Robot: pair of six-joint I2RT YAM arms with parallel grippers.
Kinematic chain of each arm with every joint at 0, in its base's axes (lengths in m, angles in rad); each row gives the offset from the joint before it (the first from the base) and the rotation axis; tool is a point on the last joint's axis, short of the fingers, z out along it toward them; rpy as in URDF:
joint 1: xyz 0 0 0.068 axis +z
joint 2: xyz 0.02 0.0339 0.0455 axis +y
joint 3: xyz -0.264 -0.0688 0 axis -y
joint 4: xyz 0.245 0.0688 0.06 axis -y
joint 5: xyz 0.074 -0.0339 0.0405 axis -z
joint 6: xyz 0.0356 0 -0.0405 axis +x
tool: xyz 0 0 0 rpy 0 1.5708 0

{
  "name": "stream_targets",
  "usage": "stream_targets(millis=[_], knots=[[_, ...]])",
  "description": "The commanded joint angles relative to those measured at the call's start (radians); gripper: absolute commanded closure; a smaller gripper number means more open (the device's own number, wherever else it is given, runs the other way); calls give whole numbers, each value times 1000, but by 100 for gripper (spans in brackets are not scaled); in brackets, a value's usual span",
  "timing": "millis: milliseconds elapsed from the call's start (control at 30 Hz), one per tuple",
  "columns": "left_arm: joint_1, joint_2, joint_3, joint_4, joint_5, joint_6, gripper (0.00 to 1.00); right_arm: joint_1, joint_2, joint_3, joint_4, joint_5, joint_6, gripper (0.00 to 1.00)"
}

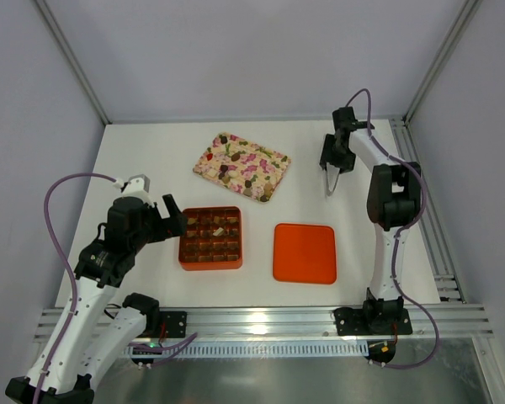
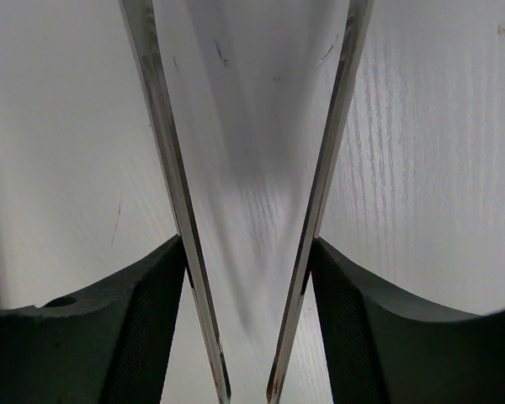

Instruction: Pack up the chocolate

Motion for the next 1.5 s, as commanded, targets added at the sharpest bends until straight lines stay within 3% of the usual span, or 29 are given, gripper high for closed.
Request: stream_targets(millis=[0, 367, 600, 767, 800, 900, 1100, 1267, 1367, 1467], knots=[[-2, -10, 10, 29, 9, 6, 0, -8, 33, 74, -65, 35, -37, 38], [-2, -10, 10, 30, 10, 6, 0, -14, 70, 77, -84, 20, -56, 17], [-2, -8, 8, 30, 9, 5, 0, -25, -49, 74, -61, 8, -46, 7], [-2, -14, 10, 29, 2, 6, 0, -31, -172, 56, -94, 3, -31, 7], [-1, -16, 10, 29, 5, 6, 0, -29, -206, 16, -70, -21, -8, 8], [-1, -19, 10, 32, 8, 5, 0, -29, -411, -317, 25, -45, 32, 14], [-4, -5, 16, 33, 35, 2, 0, -9, -764, -830, 151, -81, 82, 31], [-4, 30, 42, 46, 186, -9, 0, 60, -960, -1048, 189, -81, 147, 39], [-2, 55, 35, 108, 319, -65, 0, 104, -987, -1122, 196, -61, 177, 41], [-13, 87, 35, 154, 367, -86, 0, 123, -991, -1180, 237, -74, 200, 45]])
